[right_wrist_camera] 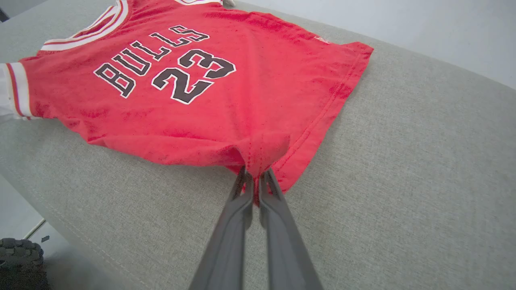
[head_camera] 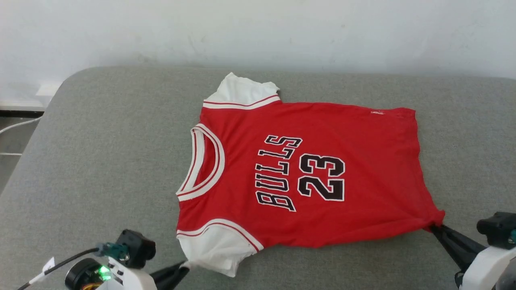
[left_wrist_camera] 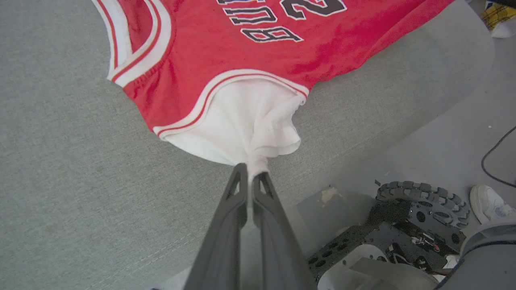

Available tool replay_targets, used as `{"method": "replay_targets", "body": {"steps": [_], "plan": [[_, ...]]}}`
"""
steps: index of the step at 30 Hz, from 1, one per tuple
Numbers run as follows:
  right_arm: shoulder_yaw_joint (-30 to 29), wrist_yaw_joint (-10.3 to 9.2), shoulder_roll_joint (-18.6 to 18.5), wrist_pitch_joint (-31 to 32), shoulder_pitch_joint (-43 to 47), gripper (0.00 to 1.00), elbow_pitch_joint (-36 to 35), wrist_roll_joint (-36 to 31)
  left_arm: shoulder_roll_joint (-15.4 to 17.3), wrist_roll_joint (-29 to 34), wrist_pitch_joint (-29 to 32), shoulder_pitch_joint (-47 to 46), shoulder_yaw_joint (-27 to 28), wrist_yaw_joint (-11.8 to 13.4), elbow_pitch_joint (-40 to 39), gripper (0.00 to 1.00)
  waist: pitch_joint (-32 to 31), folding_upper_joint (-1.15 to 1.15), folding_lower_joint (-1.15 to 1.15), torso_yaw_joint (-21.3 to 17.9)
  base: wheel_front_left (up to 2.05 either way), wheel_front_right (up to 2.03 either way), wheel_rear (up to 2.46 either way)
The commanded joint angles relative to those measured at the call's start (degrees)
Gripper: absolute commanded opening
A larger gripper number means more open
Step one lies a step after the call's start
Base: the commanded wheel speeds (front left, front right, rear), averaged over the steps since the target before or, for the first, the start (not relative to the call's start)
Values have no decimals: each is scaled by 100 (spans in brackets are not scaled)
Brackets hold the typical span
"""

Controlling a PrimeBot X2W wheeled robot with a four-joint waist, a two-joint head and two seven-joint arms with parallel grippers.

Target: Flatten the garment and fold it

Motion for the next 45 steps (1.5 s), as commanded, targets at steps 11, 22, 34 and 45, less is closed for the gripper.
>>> {"method": "replay_targets", "body": {"steps": [11,22,34,45], "plan": [[-829,-11,414,302,-21,0,-614,-52,-563,478,-1490,-836,707,-42,388,0,572,0,1,-281,0,0,0],[-518,-11,732,975,-1284,0,-23,-437,-850,736,-1550,-2148,885,-260,1537,0,1390,0,1,-527,0,0,0],[-101,-11,1060,1056,-2298,0,1008,-749,-1231,1137,-1396,-3100,463,-627,2997,0,1744,0,1,-582,0,0,0],[-170,-11,1401,980,-2326,100,1614,-660,-1904,1096,-1646,-3127,308,-473,3997,100,1254,0,1,-486,0,0,0]]}}
